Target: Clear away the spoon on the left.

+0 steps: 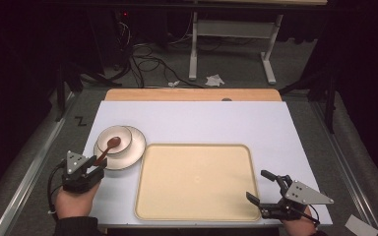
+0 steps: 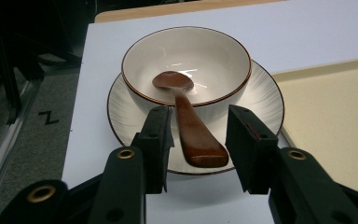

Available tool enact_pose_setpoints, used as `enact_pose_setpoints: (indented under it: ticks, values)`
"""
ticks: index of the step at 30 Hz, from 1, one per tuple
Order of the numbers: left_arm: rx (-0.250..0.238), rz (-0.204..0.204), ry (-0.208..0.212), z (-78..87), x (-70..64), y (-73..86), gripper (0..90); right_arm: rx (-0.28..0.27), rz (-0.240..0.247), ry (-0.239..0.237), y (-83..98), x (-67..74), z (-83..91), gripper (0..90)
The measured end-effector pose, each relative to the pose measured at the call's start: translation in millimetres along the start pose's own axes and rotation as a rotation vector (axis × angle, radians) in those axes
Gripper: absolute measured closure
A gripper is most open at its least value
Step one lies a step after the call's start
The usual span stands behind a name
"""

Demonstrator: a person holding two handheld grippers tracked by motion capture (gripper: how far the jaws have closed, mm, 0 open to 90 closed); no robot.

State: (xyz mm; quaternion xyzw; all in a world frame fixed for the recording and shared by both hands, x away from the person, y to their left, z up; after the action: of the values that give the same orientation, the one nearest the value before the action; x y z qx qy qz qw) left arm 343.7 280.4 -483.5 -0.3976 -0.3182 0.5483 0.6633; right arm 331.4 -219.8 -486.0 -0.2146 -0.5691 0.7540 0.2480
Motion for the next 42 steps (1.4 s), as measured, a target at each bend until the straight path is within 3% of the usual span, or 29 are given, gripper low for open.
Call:
enact_pose_setpoints:
  ticks: [10,17,26,39,42]
  values:
    - [0.049,0.009,-0.014,-18.0,3.5,2.4,73.8,0.004,0.003,-0.002,0.8,0.7,-1.5,16.2]
    - [0.064,0.014,-0.023,-24.6,1.0,4.7,74.2,0.002,0.003,-0.003,0.7,0.8,-1.7,16.2]
    - [0.083,0.009,-0.064,-25.5,-0.5,3.2,74.6,0.0,0.01,-0.004,0.5,0.3,-0.9,16.2]
    - [0.045,0.04,-0.068,-22.4,0.0,1.5,74.8,-0.002,0.009,0.0,-0.1,0.4,-0.6,16.2]
    - [0.014,0.044,-0.076,-18.7,0.1,-1.4,74.8,-0.002,0.006,-0.002,-0.3,0.6,-0.1,16.2]
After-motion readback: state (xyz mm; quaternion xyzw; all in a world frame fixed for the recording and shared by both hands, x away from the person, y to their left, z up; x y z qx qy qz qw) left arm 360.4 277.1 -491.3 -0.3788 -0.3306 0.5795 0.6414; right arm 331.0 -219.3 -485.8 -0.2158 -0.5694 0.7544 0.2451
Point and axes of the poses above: each handheld gripper's, and its own axes: z roughly backward along the jaws, y roughly out of its underside, x roughly to its left, the point moved 7 cm from there along -z, roughly forward along the jaws
